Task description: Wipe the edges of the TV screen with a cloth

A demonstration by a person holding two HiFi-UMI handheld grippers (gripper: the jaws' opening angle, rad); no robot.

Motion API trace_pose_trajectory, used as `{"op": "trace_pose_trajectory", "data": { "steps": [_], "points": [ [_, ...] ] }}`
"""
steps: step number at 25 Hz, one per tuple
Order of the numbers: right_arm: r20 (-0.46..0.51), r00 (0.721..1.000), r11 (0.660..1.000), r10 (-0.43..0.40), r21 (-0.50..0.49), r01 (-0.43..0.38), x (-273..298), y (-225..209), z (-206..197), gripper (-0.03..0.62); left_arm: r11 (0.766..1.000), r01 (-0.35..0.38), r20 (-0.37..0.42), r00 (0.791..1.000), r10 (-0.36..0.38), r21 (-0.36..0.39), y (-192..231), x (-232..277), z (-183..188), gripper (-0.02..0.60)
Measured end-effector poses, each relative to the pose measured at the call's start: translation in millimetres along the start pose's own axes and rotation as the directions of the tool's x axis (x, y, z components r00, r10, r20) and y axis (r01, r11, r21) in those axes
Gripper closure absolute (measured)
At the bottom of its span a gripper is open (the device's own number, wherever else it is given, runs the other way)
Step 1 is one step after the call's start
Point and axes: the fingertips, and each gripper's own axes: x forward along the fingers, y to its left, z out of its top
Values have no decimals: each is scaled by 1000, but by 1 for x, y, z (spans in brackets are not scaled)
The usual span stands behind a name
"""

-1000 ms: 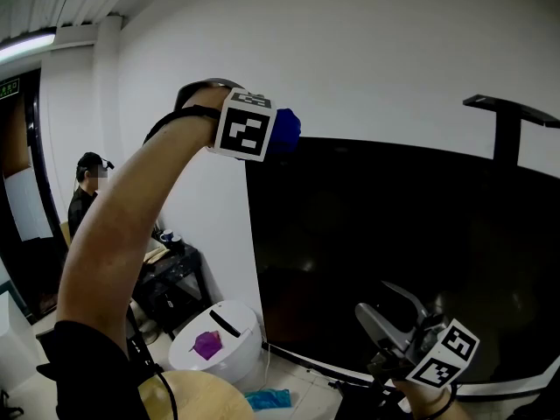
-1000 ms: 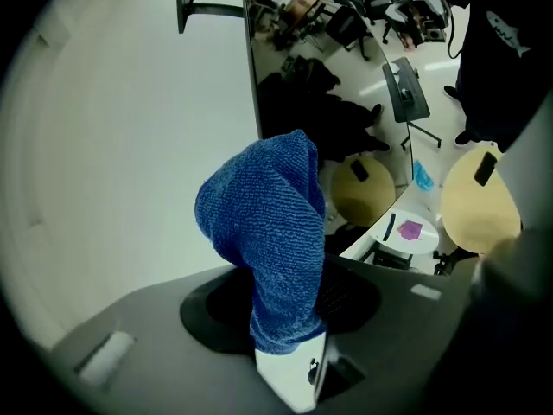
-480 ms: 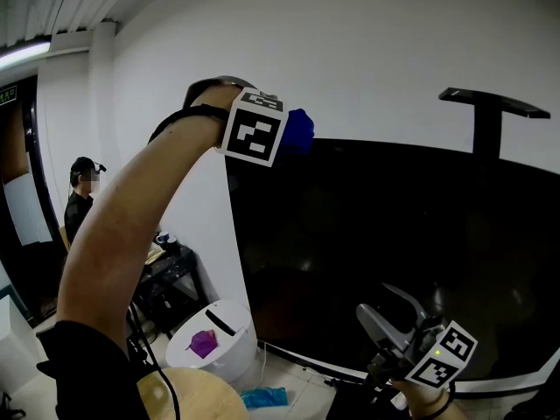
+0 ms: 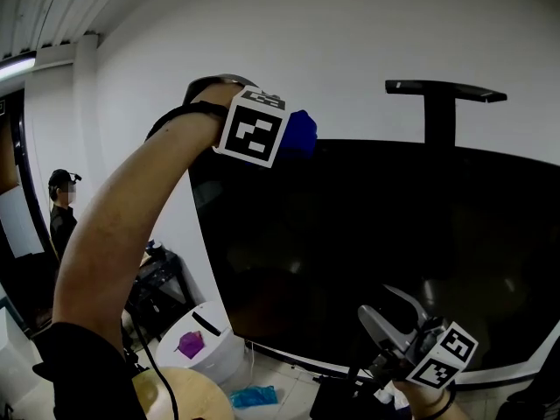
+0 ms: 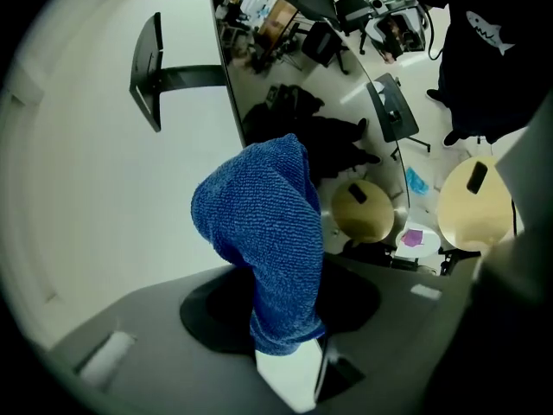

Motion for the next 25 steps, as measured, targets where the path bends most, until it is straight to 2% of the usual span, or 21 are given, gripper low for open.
{"op": "trace_pose_trajectory", "data": {
  "steps": [6,11,15,17,20,23,25],
  "points": [
    [-16,999,999,-35,-10,34,-56,-13,20,395,1000,-7,-46,999,8,27,20,-11,47,425],
    [-37,995,995,-90,-52,88,-97,-19,39,396,999,-45,17,999,45,30,32,-24,93,425],
    [-39,989,987,-144,-78,141,-119,-20,52,399,994,-80,1,997,80,69,40,-29,108,425],
    [-39,984,980,-174,-101,169,-129,-16,58,399,994,-90,5,996,90,60,42,-34,111,425],
    [-23,973,970,-229,-94,226,-145,-17,62,401,992,-105,73,992,101,62,48,-39,137,425],
    [-22,969,967,-246,-70,244,-153,-14,63,402,991,-98,95,991,90,85,55,-38,155,425],
    [-12,966,963,-258,-84,256,-161,-9,67,402,994,-86,87,993,80,67,59,-41,160,425]
  ]
}}
